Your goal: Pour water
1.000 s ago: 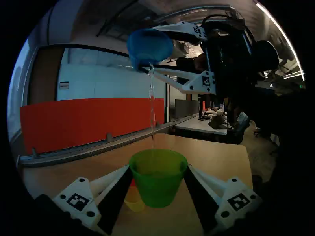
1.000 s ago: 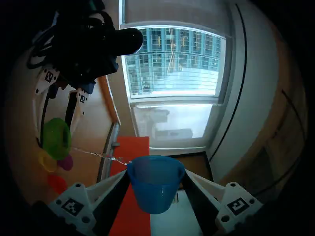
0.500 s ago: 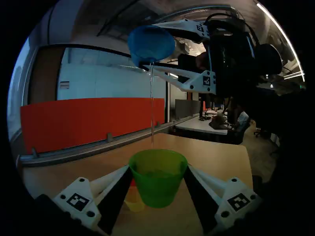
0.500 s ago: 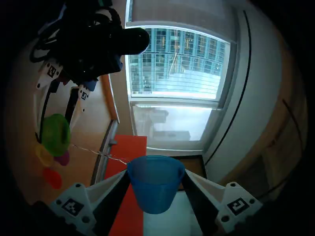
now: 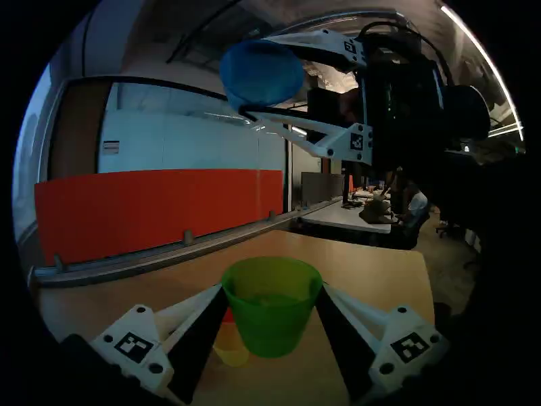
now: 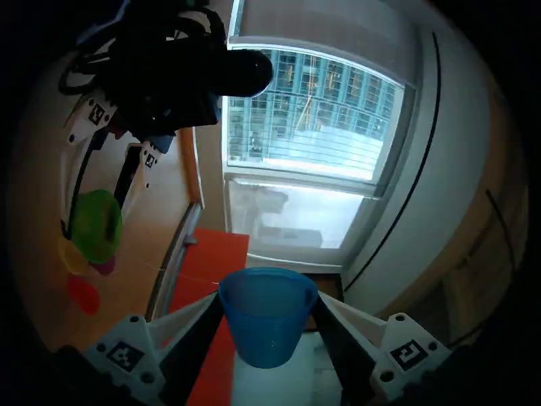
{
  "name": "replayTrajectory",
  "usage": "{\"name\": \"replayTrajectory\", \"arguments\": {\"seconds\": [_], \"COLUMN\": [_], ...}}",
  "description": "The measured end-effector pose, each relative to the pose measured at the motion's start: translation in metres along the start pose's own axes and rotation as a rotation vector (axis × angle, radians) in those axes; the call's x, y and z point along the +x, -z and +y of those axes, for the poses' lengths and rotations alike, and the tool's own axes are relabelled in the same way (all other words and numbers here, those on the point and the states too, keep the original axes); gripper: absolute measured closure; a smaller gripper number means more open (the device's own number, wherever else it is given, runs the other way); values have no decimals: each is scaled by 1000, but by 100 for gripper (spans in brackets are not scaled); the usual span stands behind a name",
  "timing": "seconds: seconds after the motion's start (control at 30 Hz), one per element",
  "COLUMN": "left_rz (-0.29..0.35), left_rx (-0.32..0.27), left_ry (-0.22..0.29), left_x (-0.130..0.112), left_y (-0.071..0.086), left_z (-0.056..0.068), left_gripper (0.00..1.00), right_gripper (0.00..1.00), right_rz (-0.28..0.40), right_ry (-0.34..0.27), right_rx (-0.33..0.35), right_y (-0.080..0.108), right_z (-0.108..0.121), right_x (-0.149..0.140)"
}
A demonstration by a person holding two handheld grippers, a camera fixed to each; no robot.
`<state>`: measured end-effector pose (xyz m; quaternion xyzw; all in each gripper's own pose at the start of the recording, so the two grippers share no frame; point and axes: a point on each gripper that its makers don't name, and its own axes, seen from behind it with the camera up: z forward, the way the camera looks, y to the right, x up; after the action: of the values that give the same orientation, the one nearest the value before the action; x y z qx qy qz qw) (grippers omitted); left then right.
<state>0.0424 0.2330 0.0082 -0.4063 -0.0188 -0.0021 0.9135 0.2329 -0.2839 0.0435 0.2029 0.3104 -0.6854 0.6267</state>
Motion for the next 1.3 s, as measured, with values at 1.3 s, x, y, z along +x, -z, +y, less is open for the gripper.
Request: {"name": "replayTrajectory", "arguments": {"seconds": [1.3], "left_rz": [3], "left_rx": [14], "left_ry": [-13], "left_x": [3], "left_y": [6], "left_z": [-3], "left_gripper": [15], "right_gripper": [10], "right_rz": [71], "right_ry": [-808], "right_rx": [32], "right_y": [17], "right_z": [-4], "right_x": [15]}}
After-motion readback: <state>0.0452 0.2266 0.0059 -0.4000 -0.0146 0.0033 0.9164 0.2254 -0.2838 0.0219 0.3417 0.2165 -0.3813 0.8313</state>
